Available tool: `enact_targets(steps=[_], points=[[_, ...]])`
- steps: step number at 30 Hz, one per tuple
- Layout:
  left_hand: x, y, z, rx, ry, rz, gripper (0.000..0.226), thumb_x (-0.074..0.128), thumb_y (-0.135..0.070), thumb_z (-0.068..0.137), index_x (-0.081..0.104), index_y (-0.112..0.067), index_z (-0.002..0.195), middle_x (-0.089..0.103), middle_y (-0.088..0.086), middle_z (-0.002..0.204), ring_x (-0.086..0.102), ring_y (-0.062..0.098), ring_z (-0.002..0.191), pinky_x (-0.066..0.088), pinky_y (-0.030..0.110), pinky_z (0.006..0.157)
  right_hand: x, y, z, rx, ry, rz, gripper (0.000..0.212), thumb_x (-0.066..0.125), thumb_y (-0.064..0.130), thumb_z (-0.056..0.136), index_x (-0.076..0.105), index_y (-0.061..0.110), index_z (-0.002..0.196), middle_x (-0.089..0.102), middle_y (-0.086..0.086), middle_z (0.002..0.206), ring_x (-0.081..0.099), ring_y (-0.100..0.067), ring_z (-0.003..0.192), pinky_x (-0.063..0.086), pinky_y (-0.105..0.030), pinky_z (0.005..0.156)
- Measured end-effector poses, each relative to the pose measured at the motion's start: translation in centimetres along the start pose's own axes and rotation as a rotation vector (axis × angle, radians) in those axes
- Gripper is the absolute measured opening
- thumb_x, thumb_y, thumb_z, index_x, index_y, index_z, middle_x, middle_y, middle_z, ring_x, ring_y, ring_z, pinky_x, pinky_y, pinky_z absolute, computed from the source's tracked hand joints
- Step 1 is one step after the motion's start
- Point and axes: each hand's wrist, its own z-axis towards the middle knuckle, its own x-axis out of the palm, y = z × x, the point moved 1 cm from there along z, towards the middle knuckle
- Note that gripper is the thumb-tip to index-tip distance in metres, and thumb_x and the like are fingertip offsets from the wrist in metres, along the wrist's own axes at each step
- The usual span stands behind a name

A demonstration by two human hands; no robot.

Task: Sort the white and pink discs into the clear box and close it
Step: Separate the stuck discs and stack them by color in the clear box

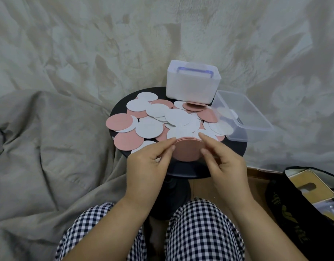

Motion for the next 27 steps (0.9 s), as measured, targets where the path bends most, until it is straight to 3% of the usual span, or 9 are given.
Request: enact_targets(steps=[4,12,17,20,27], points=[[0.0,0.2,-0.3,-0.019,0.022,0.005,0.023,0.071,-0.008,0.080,0.071,-0.014,0.102,0.064,-0.021,0.086,0.062,-0.007,0.083,0.044,0.002,0.075,0.2,0.0,-0.3,0.036,-0.050,0.015,0.040,0.062,0.009,0.085,0.056,0.044,0.103,0.059,0.032,0.099,0.059,0.012,0.095,0.046,-0.008,0.083],[-0.2,0.0,-0.3,-0.116,0.009,-0.038,0.020,0.070,-0.008,0.079,0.074,-0.017,0.097,0.065,-0.026,0.084,0.062,-0.013,0.084,0.043,0.001,0.074,1.1,-0.2,-0.5,-0.055,-0.108,0.051,0.035,0.056,0.012,0.086,0.056,0.018,0.120,0.061,0.022,0.108,0.059,0.007,0.103,0.048,-0.016,0.090],[-0.2,-0.5,-0.2,-0.161,0.009,-0.146,0.024,0.070,-0.006,0.079,0.072,-0.026,0.092,0.066,-0.032,0.080,0.063,-0.011,0.082,0.045,0.003,0.072,0.6,0.4,0.0,0.021,-0.149,0.102,0.026,0.057,0.025,0.083,0.058,0.043,0.102,0.064,0.034,0.092,0.061,0.007,0.095,0.050,-0.012,0.081],[-0.1,-0.3,-0.2,-0.129,0.030,-0.101,0.024,0.071,-0.006,0.079,0.073,-0.023,0.096,0.063,-0.033,0.083,0.062,-0.014,0.083,0.042,0.000,0.073,0.6,0.3,-0.2,0.019,-0.136,0.087,0.024,0.056,0.028,0.082,0.058,0.044,0.099,0.062,0.036,0.095,0.061,0.006,0.094,0.050,-0.013,0.079],[-0.2,0.5,0.0,0.025,-0.004,0.019,0.015,0.067,-0.014,0.076,0.075,-0.016,0.089,0.063,-0.023,0.083,0.061,-0.007,0.083,0.045,0.005,0.075,1.1,-0.1,-0.3,0.001,-0.136,0.117,0.036,0.063,0.005,0.083,0.063,0.038,0.097,0.066,0.026,0.096,0.063,0.001,0.091,0.050,-0.014,0.079]])
